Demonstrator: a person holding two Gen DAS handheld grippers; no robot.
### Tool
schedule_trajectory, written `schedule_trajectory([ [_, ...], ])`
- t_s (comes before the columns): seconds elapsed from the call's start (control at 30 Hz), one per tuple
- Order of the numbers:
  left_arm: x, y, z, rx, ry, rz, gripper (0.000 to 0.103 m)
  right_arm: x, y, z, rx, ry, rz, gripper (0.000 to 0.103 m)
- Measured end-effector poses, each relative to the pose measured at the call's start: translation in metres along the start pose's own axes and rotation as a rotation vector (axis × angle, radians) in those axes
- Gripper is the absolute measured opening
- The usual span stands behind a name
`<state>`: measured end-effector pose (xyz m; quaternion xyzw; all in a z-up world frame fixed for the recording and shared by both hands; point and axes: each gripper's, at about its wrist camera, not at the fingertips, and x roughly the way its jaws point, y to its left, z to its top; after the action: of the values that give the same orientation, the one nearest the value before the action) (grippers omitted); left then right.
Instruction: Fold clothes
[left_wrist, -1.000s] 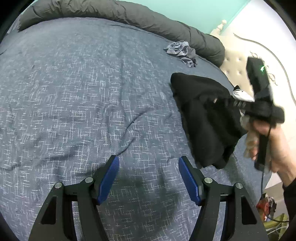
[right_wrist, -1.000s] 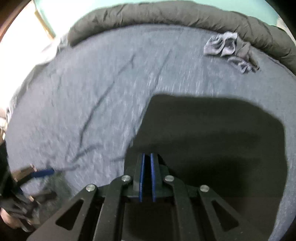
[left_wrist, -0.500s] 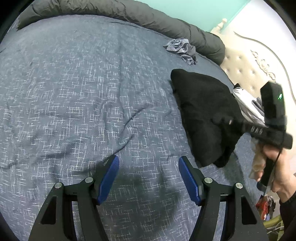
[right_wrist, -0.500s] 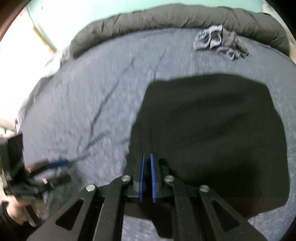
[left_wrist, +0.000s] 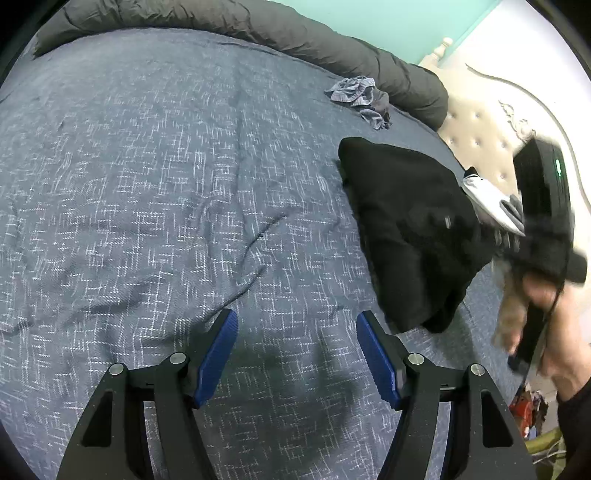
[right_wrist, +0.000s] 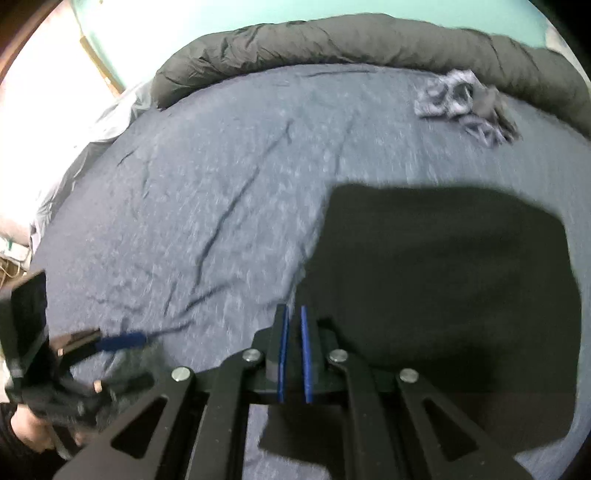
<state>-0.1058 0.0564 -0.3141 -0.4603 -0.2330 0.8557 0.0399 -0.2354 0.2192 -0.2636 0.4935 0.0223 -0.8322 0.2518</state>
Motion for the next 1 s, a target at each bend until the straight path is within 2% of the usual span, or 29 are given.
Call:
schedule_trajectory([
  [0.2, -0.001, 0.002, 0.001, -0.005, -0.001, -0.002, 0.071, 0.037, 0.008, 0.025, -0.044, 0.105, -0.037, 0.005],
  [0.4, -0.004, 0.007, 0.004, -0.019, -0.005, -0.01, 0.071, 0.04, 0.024, -0.027, -0.122, 0.219, -0.025, 0.006],
  [0.57, -0.003, 0.002, 0.002, -0.011, 0.001, -0.015, 0.071, 0.017, 0.022, -0.043, -0.09, 0.206, 0.016, 0.005],
  [0.63, -0.002, 0.0, 0.001, -0.012, 0.005, -0.021, 0.071, 0.003, 0.019, -0.045, -0.073, 0.165, 0.04, 0.005],
  [0.83, 0.012, -0.009, -0.002, -0.032, 0.035, -0.066, 0.071, -0.046, -0.038, -0.034, 0.085, 0.003, -0.019, 0.009],
  [1.0, 0.041, -0.03, -0.004, -0.038, 0.084, -0.107, 0.075, -0.067, -0.079, -0.047, 0.189, -0.053, -0.042, 0.009],
])
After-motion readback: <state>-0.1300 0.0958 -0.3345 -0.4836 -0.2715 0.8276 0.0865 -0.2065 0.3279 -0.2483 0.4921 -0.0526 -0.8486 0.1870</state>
